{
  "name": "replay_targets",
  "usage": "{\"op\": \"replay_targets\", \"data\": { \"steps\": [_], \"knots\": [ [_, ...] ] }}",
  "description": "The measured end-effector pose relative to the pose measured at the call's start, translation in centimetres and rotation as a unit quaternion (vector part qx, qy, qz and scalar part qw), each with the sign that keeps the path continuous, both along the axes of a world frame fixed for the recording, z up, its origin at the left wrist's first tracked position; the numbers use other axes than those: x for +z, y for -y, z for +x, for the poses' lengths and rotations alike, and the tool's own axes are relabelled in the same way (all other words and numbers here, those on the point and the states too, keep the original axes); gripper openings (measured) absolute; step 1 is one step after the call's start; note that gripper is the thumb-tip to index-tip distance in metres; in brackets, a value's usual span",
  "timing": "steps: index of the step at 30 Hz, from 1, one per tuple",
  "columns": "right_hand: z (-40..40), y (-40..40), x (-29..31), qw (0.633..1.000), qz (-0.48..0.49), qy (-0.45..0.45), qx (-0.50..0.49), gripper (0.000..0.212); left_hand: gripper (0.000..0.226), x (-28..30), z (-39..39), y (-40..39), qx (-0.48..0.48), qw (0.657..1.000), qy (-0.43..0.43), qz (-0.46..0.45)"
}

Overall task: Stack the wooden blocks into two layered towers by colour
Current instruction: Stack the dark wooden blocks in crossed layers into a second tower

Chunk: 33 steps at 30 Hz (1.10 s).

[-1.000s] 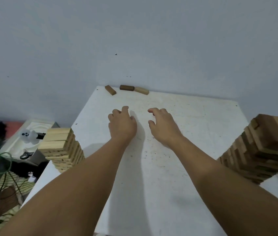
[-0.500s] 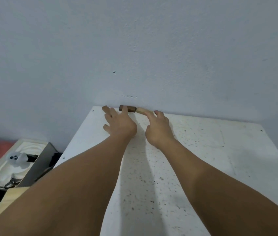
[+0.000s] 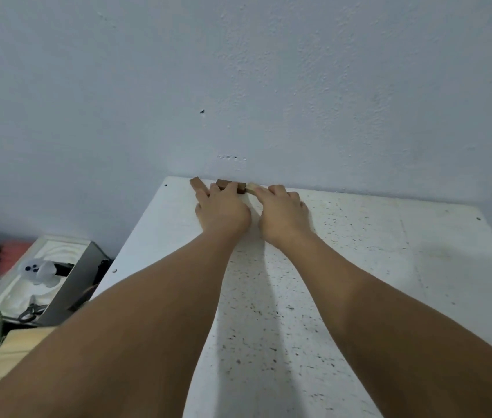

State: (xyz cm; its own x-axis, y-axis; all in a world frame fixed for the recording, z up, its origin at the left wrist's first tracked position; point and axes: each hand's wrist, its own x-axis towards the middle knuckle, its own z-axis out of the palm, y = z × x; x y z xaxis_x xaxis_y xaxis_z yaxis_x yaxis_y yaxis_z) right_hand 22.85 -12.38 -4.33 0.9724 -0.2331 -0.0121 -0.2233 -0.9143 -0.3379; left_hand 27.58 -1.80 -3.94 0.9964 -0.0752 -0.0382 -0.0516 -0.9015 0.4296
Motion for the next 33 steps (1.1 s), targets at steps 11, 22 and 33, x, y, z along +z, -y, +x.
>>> {"op": "replay_targets", "data": {
  "steps": [11, 22, 33],
  "knots": [
    [-9.4, -0.3, 0.0, 0.996, 0.052, 0.033, -0.066, 0.066, 0.061, 0.4, -8.9, -0.8, 0.006, 0.995, 0.002, -0.095],
    [-21.3, -1.0, -0.3, 0.994, 0.08, 0.041, -0.069, 0.031, 0.037, -1.4, -21.0, -3.2, -0.111, 0.98, 0.057, -0.157],
    [-30.4, -1.1, -0.4, 0.992, 0.12, 0.026, 0.028, 0.047, 0.024, -1.8, -27.5, -7.6, -0.234, 0.959, 0.03, -0.157]
  ]
}}
